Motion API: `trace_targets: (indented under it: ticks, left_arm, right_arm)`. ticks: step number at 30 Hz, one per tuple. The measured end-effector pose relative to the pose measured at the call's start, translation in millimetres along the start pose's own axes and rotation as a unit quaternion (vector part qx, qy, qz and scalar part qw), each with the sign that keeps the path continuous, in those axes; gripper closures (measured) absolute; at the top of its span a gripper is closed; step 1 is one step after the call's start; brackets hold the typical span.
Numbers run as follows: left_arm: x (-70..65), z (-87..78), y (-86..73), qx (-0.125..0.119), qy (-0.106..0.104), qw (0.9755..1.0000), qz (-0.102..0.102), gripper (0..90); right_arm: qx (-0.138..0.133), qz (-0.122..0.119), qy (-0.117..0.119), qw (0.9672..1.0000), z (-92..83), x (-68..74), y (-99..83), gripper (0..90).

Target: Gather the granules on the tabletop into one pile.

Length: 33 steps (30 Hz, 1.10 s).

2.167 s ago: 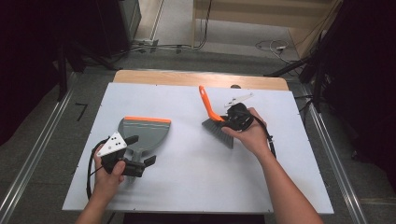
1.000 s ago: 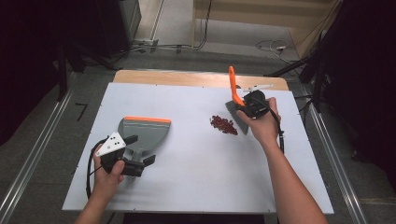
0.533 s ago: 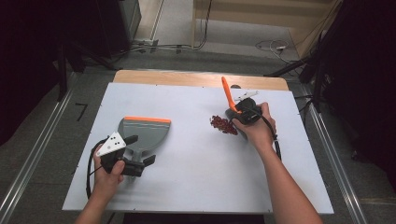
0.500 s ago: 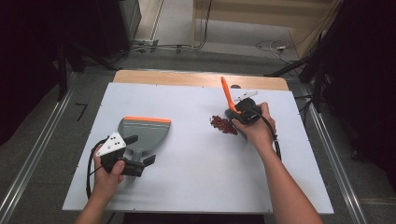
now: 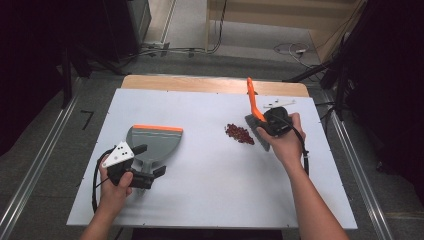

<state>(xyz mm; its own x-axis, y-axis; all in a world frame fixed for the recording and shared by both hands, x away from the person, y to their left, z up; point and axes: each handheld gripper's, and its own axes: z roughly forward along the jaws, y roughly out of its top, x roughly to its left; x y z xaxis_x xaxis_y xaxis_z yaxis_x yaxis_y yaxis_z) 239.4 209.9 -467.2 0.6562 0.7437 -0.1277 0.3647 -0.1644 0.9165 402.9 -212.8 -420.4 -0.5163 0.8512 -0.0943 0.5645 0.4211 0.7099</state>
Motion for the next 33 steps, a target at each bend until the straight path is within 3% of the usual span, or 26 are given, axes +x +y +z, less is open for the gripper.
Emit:
trace_targets:
  ticks: [12, 17, 23, 26, 33]
  left_arm:
    - [-1.5, -2.0, 0.4, -0.016, -0.004, 0.9999, -0.001, 0.0]
    - [-1.6, -3.4, 0.4, -0.021, -0.003, 0.9998, -0.003, 0.0]
    - [-0.9, -5.3, 0.0, -0.031, -0.008, 0.9995, -0.008, 0.0]
    - [-0.9, -5.4, 0.0, -0.033, -0.009, 0.9994, -0.008, 0.0]
    - [-0.5, -7.3, -0.2, -0.049, -0.011, 0.9987, -0.013, 0.0]
  right_arm:
    - [-0.031, 0.060, 0.045, 0.9967, -53.2, -15.6, -57.7, 67.9]
    - [-0.038, 0.075, 0.051, 0.9952, -69.3, -21.7, -81.0, 68.0]
    - [-0.046, 0.090, 0.064, 0.9929, -82.2, -29.5, -106.1, 67.9]
    - [-0.049, 0.107, 0.077, 0.9901, -87.4, -34.9, -116.9, 67.9]
    - [-0.051, 0.116, 0.080, 0.9887, -93.1, -46.6, -133.5, 67.9]
